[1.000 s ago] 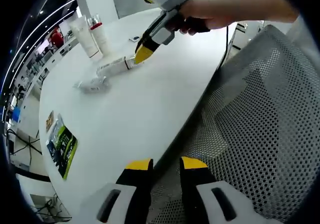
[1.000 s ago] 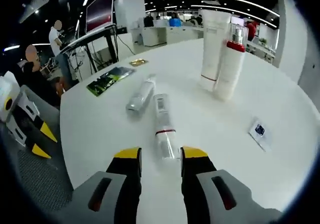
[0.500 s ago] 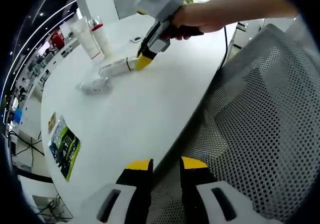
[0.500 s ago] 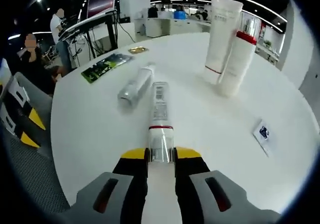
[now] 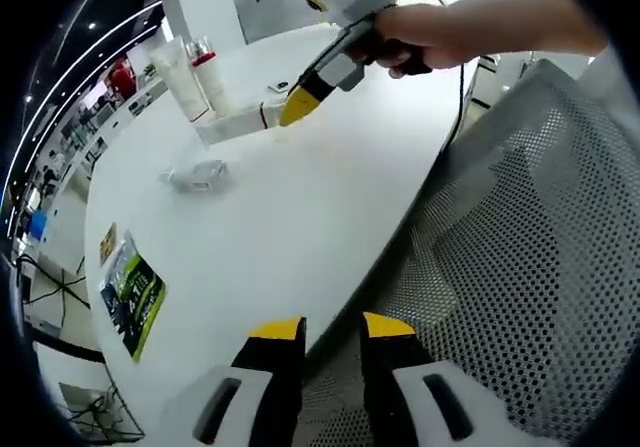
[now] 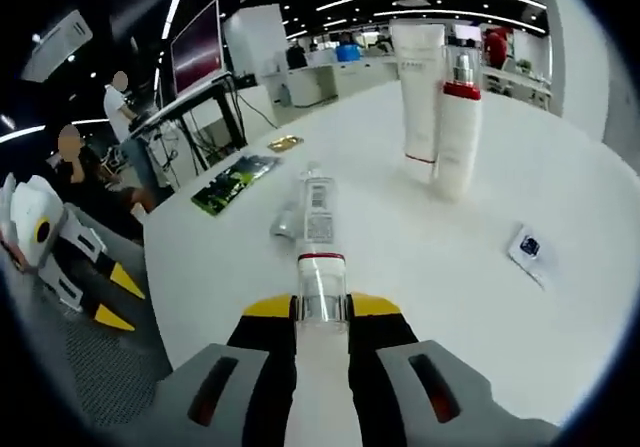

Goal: Arrange the skincare products in the storage area until every visible bottle or jar stands upright without overlapping.

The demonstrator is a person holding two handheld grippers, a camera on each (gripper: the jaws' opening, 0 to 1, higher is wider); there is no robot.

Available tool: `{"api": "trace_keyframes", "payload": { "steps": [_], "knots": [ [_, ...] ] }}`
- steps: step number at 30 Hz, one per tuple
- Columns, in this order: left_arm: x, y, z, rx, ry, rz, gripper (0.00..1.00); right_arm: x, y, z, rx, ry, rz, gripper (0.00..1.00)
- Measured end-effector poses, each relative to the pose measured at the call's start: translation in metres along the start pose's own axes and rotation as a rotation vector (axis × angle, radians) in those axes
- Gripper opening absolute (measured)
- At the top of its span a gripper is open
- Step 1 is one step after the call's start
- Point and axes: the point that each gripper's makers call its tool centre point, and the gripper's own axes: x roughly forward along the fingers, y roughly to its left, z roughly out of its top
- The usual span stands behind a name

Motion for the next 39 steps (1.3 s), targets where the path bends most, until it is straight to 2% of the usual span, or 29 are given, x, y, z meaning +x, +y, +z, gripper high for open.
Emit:
{"api": "trace_keyframes", "payload": {
  "steps": [2,4,7,10,12,15,19,23,26,27,30,31,32,33,34,35,37,39],
  "knots": [
    [-0.002,0.002,0.003,-0.032,-0.021,0.000,0.22,-0.008,0.007,0.004,0.001,-0.019,0.009,0.16],
    [-0.004,0.006,0.011,-0.095,-0.073,0.013,0.23,-0.017,0.021,0.007,-0.046,-0.033,0.025,0.16],
    [-0.007,0.009,0.016,-0.114,-0.101,0.018,0.24,-0.025,0.034,0.007,-0.080,-0.030,0.037,0.16],
    [-0.013,0.018,0.027,-0.132,-0.172,0.061,0.24,-0.031,0.048,0.010,-0.084,-0.046,0.051,0.16],
    [-0.014,0.019,0.029,-0.184,-0.189,0.055,0.25,-0.035,0.054,0.012,-0.154,-0.035,0.056,0.16],
    [-0.015,0.023,0.029,-0.191,-0.196,0.062,0.27,-0.042,0.063,0.016,-0.180,-0.047,0.064,0.16],
    [-0.020,0.026,0.037,-0.222,-0.242,0.060,0.29,-0.052,0.075,0.020,-0.235,-0.059,0.067,0.16],
    [-0.023,0.022,0.048,-0.321,-0.301,-0.016,0.36,-0.060,0.090,0.020,-0.291,-0.069,0.078,0.16],
    [-0.029,0.030,0.055,-0.388,-0.347,-0.021,0.37,-0.063,0.096,0.016,-0.319,-0.072,0.074,0.16],
    [-0.033,0.030,0.060,-0.449,-0.380,-0.052,0.37,-0.064,0.097,0.015,-0.327,-0.076,0.073,0.16],
    [-0.042,0.035,0.068,-0.517,-0.442,-0.090,0.37,-0.068,0.096,0.014,-0.340,-0.086,0.057,0.16],
    [-0.047,0.029,0.075,-0.557,-0.474,-0.153,0.37,-0.069,0.096,0.014,-0.347,-0.092,0.051,0.16],
    [-0.049,0.027,0.079,-0.573,-0.490,-0.183,0.37,-0.070,0.097,0.014,-0.348,-0.091,0.052,0.16],
    [-0.054,0.019,0.089,-0.616,-0.533,-0.281,0.38,-0.071,0.099,0.014,-0.355,-0.098,0.047,0.16],
    [-0.058,0.014,0.093,-0.650,-0.549,-0.344,0.38,-0.071,0.101,0.013,-0.367,-0.103,0.047,0.16],
    [-0.060,0.009,0.093,-0.689,-0.536,-0.409,0.39,-0.071,0.103,0.013,-0.377,-0.104,0.051,0.16],
    [-0.062,0.006,0.094,-0.735,-0.530,-0.477,0.44,-0.071,0.107,0.013,-0.407,-0.110,0.046,0.16],
    [-0.065,0.011,0.100,-0.805,-0.566,-0.509,0.51,-0.070,0.109,0.013,-0.416,-0.109,0.053,0.16]
  ]
}}
